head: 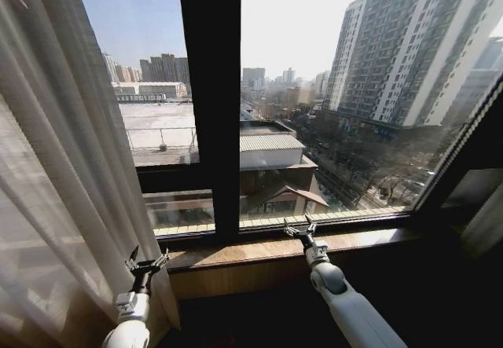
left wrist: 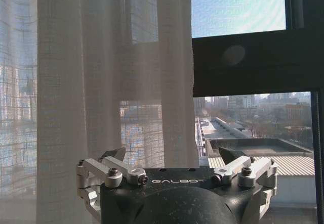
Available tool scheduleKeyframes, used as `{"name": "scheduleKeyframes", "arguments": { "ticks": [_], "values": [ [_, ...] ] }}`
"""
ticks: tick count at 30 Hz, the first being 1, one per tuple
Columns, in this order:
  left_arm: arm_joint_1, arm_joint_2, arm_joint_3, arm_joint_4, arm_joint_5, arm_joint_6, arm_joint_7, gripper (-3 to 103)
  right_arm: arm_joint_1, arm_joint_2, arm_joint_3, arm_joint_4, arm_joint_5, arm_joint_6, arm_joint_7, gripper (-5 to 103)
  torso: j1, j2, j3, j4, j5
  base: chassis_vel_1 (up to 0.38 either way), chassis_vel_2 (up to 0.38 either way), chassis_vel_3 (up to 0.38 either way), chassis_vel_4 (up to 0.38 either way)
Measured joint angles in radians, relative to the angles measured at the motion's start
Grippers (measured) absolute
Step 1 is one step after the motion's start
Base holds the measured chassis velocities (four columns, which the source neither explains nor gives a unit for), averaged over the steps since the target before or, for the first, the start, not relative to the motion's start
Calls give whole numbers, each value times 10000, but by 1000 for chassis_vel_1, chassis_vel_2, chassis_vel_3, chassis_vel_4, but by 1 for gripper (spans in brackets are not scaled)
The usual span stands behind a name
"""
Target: Open the curtains by pulling them apart, changing their state from closed to fully open.
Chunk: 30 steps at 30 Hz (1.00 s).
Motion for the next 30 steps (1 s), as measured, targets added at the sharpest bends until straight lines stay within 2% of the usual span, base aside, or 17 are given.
{"name": "scheduleKeyframes", "arguments": {
  "ticks": [7, 10, 18, 29, 30],
  "values": [
    [-171, 243, -104, 122, -460, 265, 127, 100, 0, 0, 0, 0, 0, 0, 0, 100, 0, 0, 0, 0, -2, 0, 0, 0, 0],
    [-413, 602, 127, 503, -670, 295, 384, 100, 0, 0, 0, 0, 0, 0, 0, 100, 0, 0, 0, -1, -2, 0, 0, 0, 0],
    [-1010, 1052, 442, 1089, -1061, 385, 498, 100, 0, 0, 0, 0, 0, 0, 0, 100, 0, 0, 0, 0, -2, 0, 0, 0, 0],
    [-2888, 1929, 1568, 2608, -1846, 660, 748, 100, 0, 1, 0, 0, 0, 0, 0, 100, 1, -1, 2, 0, -3, 8, 6, -9, -7],
    [-3105, 2021, 1644, 2770, -1926, 696, 836, 103, 0, 1, 0, 0, 0, 0, 0, 100, 2, -1, 1, 0, -2, 0, 0, 0, 0]
  ]
}}
